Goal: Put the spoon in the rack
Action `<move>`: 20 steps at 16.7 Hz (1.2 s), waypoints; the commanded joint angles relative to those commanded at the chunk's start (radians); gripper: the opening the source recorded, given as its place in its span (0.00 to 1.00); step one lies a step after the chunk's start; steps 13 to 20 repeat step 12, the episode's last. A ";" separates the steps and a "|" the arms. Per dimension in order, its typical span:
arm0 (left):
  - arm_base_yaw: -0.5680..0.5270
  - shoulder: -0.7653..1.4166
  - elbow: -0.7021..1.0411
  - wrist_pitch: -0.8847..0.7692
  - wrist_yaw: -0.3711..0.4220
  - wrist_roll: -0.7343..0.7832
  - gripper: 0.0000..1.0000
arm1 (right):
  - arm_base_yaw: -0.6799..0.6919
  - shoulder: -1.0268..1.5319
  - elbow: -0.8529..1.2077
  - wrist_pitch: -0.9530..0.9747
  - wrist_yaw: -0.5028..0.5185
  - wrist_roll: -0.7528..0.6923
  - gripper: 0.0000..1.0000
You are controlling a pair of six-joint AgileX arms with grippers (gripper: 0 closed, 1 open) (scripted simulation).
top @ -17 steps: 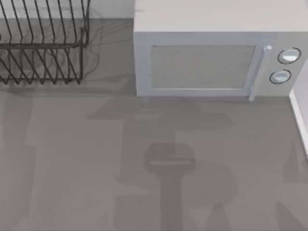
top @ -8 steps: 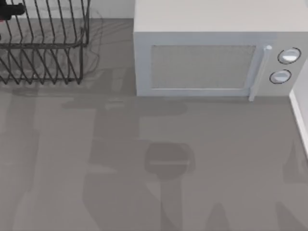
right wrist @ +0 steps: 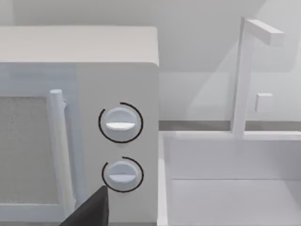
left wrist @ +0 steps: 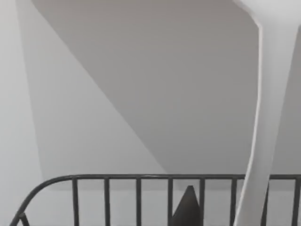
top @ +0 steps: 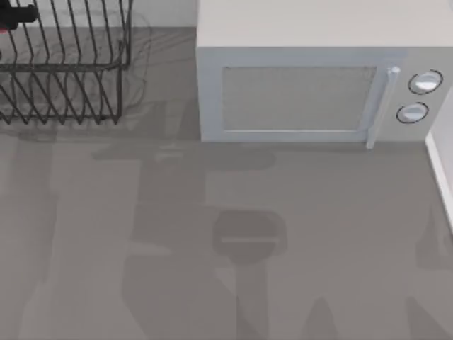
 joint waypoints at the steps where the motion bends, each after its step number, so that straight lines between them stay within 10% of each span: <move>1: 0.000 0.000 0.000 0.000 0.000 0.000 0.60 | 0.000 0.000 0.000 0.000 0.000 0.000 1.00; 6: 0.000 0.000 0.000 0.000 0.000 0.000 0.98 | 0.000 0.000 0.000 0.000 0.000 0.000 1.00; 20: 0.000 0.000 0.000 0.000 0.000 0.000 1.00 | 0.000 0.000 0.000 0.000 0.000 0.000 1.00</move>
